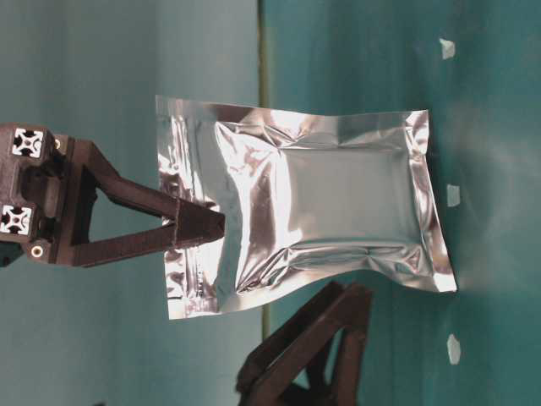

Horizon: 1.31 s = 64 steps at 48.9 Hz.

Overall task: Hand over the silver zip bag and make it stand upright.
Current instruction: 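Reach the left gripper to the hanging bag and grasp its lower edge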

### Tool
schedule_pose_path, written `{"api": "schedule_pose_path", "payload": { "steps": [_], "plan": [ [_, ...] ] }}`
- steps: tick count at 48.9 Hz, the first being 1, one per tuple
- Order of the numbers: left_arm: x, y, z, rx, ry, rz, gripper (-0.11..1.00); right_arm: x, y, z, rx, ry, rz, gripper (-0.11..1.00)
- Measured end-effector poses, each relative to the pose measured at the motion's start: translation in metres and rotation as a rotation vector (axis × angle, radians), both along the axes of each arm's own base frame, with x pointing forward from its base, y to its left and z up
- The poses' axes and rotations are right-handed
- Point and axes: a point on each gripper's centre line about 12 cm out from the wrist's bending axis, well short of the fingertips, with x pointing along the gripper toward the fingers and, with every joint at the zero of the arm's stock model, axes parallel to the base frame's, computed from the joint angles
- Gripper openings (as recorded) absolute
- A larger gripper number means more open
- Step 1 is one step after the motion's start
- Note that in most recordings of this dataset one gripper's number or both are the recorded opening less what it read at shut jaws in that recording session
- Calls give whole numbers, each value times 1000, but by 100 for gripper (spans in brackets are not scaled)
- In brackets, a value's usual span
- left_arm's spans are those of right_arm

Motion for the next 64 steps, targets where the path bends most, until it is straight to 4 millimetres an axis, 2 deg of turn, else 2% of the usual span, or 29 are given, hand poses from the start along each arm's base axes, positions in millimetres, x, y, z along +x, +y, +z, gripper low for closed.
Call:
{"api": "schedule_pose_path", "payload": {
  "steps": [7, 13, 22, 27, 41, 64],
  "plan": [
    [-1, -3, 15, 1, -44, -9, 93, 0, -2, 0, 4, 4, -21, -5],
    [7, -14, 22, -1, -71, -40, 93, 0, -2, -1, 8, 7, -37, -5],
    [20, -28, 16, -2, -32, -79, 93, 0, -2, -1, 12, 10, -55, -5],
    [27, -26, 10, -2, -14, -71, 93, -1, -1, -1, 13, 15, -54, -5],
    [46, 2, -11, -3, 23, 4, 93, -1, -2, -1, 19, 15, -62, -5],
    [53, 2, -16, -3, 23, 5, 93, 2, -1, -1, 20, -3, -64, -5]
  ]
}}
